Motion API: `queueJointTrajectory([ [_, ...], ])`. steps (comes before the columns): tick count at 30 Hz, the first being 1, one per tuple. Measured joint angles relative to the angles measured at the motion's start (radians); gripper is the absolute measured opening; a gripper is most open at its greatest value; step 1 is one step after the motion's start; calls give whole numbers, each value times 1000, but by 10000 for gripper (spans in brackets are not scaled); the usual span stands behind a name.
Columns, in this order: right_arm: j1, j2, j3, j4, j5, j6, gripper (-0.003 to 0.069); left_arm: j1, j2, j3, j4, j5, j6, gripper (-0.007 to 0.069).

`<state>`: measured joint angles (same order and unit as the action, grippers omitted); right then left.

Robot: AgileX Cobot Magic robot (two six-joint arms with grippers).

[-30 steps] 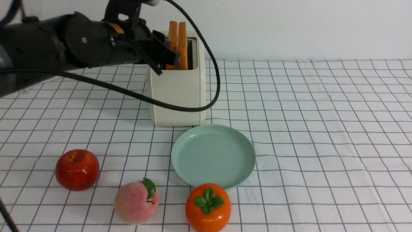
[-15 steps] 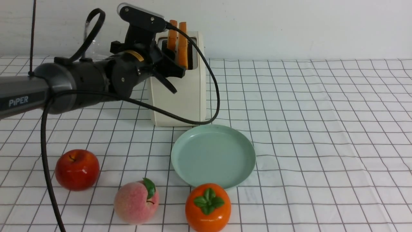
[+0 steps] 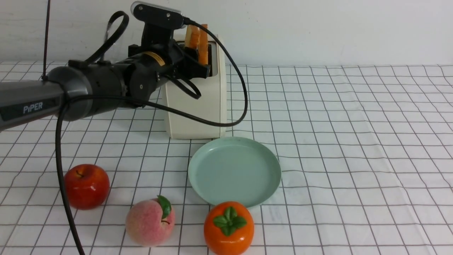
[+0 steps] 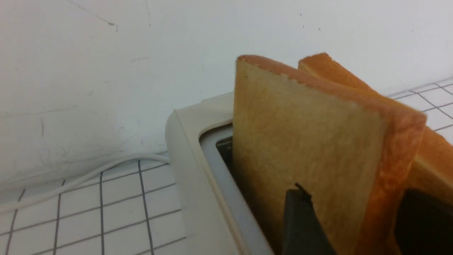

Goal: Take toasted bread from bread machine on white checkered table place on plate.
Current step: 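Reach for a toast slice standing in the toaster with the left gripper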

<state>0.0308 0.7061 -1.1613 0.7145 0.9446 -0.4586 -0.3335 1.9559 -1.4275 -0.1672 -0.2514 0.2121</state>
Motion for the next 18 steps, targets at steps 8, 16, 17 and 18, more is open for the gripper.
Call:
queueJointTrajectory([
  [8, 0, 0, 0, 0, 0, 0, 43, -21, 0, 0, 1, 28, -3, 414],
  [16, 0, 0, 0, 0, 2, 0, 48, -20, 1, 0, -9, -110, 6, 388],
  [17, 0, 0, 0, 0, 2, 0, 49, -20, 1, 0, -10, -111, 6, 383],
  [18, 0, 0, 0, 0, 9, 0, 50, -20, 3, 0, -12, -118, 7, 365],
])
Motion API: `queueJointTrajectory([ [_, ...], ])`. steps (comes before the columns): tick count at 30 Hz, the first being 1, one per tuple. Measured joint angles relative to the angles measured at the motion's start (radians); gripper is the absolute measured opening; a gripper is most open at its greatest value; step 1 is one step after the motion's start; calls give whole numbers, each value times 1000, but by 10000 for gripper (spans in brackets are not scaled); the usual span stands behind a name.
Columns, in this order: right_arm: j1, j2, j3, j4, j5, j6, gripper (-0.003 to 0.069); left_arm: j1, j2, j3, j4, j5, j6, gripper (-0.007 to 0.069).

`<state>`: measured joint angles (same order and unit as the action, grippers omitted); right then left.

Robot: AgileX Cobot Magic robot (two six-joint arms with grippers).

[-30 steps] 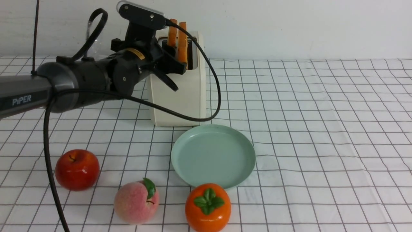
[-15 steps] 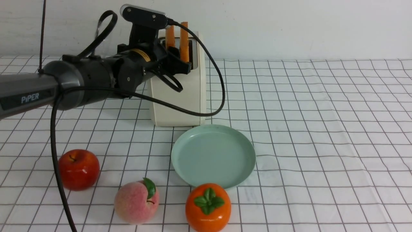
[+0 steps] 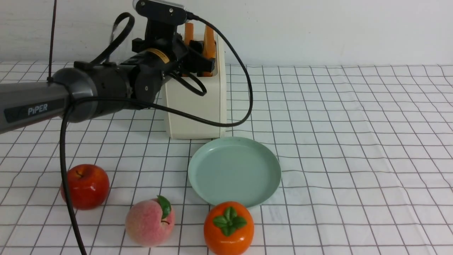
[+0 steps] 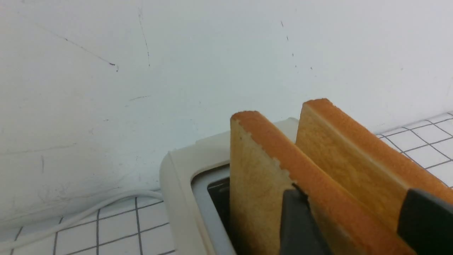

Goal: Take toasted bread from bread machine on white checkered table place on plate.
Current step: 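Reach for a toast slice standing in the toaster with the left gripper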

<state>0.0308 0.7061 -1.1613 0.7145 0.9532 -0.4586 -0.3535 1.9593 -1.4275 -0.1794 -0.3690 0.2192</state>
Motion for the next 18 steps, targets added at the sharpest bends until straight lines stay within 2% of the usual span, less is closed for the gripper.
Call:
queueJointTrajectory([
  [3, 0, 0, 0, 0, 11, 0, 52, 0, 18, -5, -2, -7, 2, 328],
  [11, 0, 0, 0, 0, 11, 0, 56, 0, 66, -35, -36, -4, 3, 297],
  [16, 0, 0, 0, 0, 11, 0, 60, 0, 67, -50, -99, -5, 3, 181],
  [18, 0, 0, 0, 0, 11, 0, 64, 2, 67, -52, -113, -8, 3, 106],
])
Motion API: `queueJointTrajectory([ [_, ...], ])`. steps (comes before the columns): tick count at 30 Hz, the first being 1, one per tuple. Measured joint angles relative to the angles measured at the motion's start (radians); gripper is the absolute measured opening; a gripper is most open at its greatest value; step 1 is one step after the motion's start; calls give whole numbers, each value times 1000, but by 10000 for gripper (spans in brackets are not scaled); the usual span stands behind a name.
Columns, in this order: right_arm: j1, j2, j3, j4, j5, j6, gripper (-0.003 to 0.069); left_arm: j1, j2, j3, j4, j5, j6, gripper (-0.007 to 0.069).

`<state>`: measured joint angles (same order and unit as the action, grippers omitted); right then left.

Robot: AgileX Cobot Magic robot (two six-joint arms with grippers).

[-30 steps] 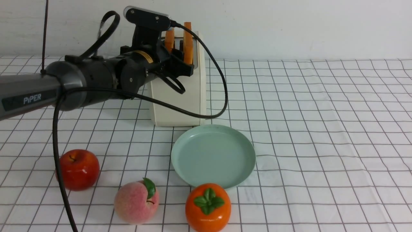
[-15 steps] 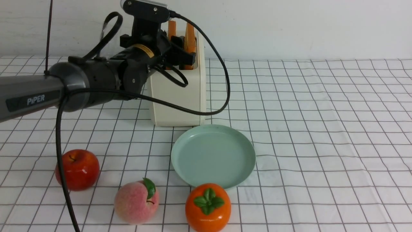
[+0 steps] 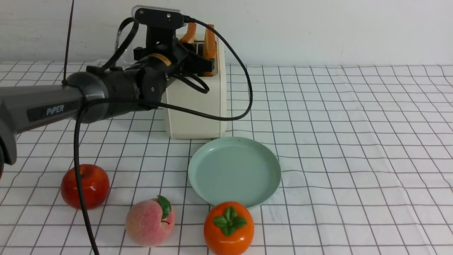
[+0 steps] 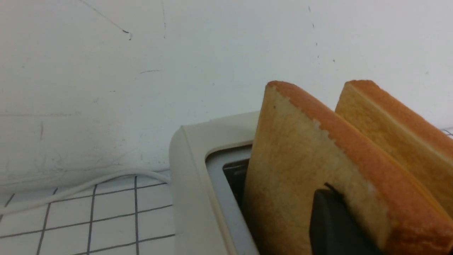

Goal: Take toasted bread from bread machine on white checkered table place on plate.
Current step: 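Reach for a toast slice standing in the toaster with the left gripper, then place the slice of bread on the plate with the left gripper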

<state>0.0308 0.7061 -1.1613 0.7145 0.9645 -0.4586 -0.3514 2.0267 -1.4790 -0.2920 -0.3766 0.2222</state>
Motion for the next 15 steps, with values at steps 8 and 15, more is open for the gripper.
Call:
queueJointTrajectory([
  [8, 0, 0, 0, 0, 0, 0, 71, 1, -28, 0, -6, 11, 44, 102],
  [15, 0, 0, -1, 0, -14, -5, 27, -1, -220, 0, -9, 14, 155, 102],
])
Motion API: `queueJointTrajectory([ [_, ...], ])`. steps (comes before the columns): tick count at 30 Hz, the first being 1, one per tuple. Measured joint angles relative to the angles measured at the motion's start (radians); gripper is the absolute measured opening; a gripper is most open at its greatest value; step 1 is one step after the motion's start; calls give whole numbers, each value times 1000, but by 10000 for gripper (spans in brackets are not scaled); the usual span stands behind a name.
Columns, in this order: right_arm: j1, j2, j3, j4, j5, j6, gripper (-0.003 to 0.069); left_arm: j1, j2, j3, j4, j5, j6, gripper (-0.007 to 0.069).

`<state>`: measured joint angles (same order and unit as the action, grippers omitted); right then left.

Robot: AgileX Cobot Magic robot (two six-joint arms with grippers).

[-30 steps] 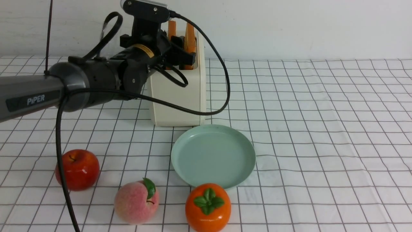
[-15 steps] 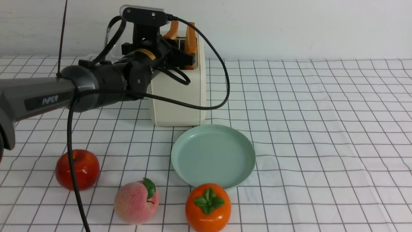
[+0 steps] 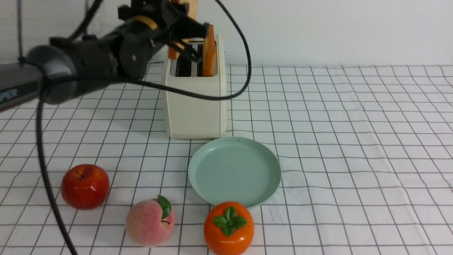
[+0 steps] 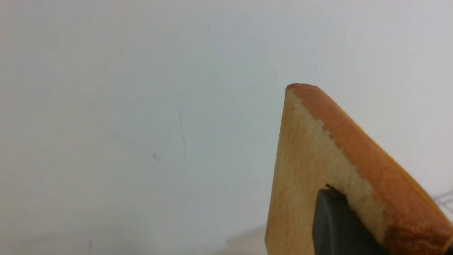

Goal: Take toasted bread from bread machine on white checkered table place on plate.
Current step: 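Place the slice of bread on the plate with the left gripper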

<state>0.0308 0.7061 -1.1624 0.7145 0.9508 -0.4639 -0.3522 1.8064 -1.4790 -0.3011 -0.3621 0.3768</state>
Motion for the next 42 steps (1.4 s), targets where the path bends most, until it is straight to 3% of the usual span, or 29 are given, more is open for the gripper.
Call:
queueJointTrajectory([
  [7, 0, 0, -12, 10, -8, -23, -17, -1, -224, 0, 1, 128, 74, 102],
  [9, 0, 0, -22, 22, 14, -24, -15, -1, -323, 0, 3, 362, 84, 102],
  [13, 0, 0, -41, 43, 98, -24, -11, -1, -444, 0, 2, 696, 70, 102],
  [14, 0, 0, -42, 43, 103, -23, -10, -1, -455, 0, 1, 714, 63, 102],
  [15, 0, -1, -46, 44, 156, -10, -7, -3, -495, 8, 0, 853, 29, 102],
  [18, 0, -5, -47, 41, 211, 20, -5, -25, -530, 49, 12, 941, -5, 102],
  [21, 0, -20, -47, 25, 272, 46, -3, -118, -555, 168, 86, 960, -30, 102],
  [25, 0, -57, -47, -14, 316, 70, -3, -318, -526, 361, 317, 838, -143, 102],
  [31, 0, -110, -25, -58, 316, 78, -3, -394, -375, 393, 767, 682, -458, 102],
  [32, 0, -113, -23, -59, 316, 78, -3, -393, -369, 393, 767, 680, -458, 102],
  [33, 0, -123, -7, -71, 316, 78, -3, -397, -310, 393, 916, 667, -592, 102],
  [35, 0, -131, 12, -79, 316, 78, -3, -398, -248, 387, 1101, 661, -742, 102],
  [38, 0, -134, 28, -82, 316, 78, -1, -398, -197, 375, 1237, 661, -890, 102],
  [40, 0, -134, 46, -86, 316, 78, -1, -398, -137, 346, 1453, 667, -1117, 102],
  [42, 0, -136, 61, -88, 316, 78, -1, -398, -106, 329, 1602, 669, -1262, 102],
])
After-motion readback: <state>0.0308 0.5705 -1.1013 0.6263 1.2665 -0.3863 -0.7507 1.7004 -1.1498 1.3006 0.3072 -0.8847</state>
